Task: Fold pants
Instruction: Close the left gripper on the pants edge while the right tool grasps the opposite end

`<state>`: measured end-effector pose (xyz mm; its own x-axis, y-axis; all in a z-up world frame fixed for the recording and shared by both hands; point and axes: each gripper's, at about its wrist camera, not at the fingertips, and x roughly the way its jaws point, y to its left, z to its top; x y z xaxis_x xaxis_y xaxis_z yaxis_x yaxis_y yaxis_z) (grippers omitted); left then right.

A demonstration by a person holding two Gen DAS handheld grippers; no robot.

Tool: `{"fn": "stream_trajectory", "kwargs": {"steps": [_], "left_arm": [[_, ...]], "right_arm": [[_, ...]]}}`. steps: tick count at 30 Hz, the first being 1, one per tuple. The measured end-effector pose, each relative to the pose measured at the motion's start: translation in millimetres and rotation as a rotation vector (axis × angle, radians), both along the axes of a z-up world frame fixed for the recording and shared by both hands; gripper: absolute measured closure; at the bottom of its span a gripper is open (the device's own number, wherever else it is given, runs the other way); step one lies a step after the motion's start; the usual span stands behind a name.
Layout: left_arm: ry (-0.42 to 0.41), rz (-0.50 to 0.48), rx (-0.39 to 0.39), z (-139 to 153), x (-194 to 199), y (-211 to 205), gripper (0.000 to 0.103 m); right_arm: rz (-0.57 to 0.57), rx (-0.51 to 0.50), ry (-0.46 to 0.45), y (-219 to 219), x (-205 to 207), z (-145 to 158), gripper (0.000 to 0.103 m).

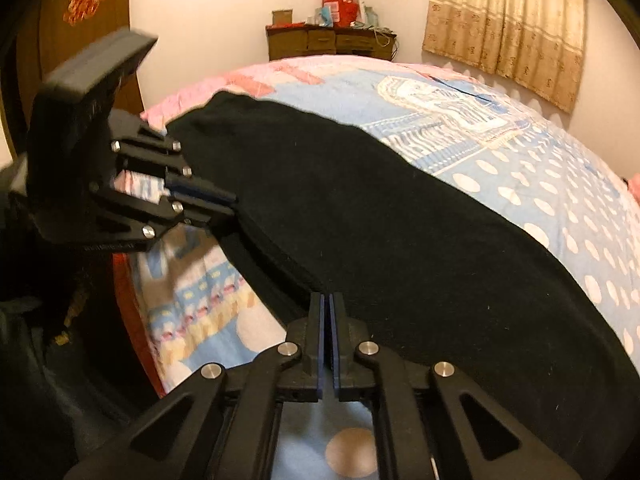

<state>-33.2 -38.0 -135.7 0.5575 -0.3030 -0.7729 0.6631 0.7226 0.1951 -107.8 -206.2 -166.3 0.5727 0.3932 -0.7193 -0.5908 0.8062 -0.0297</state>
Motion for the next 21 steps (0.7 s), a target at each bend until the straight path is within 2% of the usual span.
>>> {"fn": "stream_trajectory", "kwargs": {"steps": [5, 11, 15, 18, 21], "left_arm": [[-0.003, -0.006, -0.036, 13.7, -13.4, 8.9, 0.099], [0.037, -0.018, 0.008, -1.6, -11.3, 7.0, 0.099], [0.048, -0.030, 0.001, 0.9, -15.1, 6.8, 0.099], [0.056, -0.010, 0.002, 5.6, -12.9, 6.6, 0.099], [0.045, 0.002, -0.031, 20.5, -8.8, 7.5, 0.097]], "right_arm": [[0.006, 0.048, 0.012, -7.5, -10.7, 15.7, 0.101], [0.012, 0.001, 0.068, -0.1, -0.6, -10.6, 0.101], [0.022, -0.010, 0.059, 0.3, -2.0, -10.9, 0.101], [0.017, 0.041, 0.047, -6.9, -0.8, -13.0, 0.100], [-0.009, 0.116, 0.086, -18.8, -2.5, -9.5, 0.099]]}}
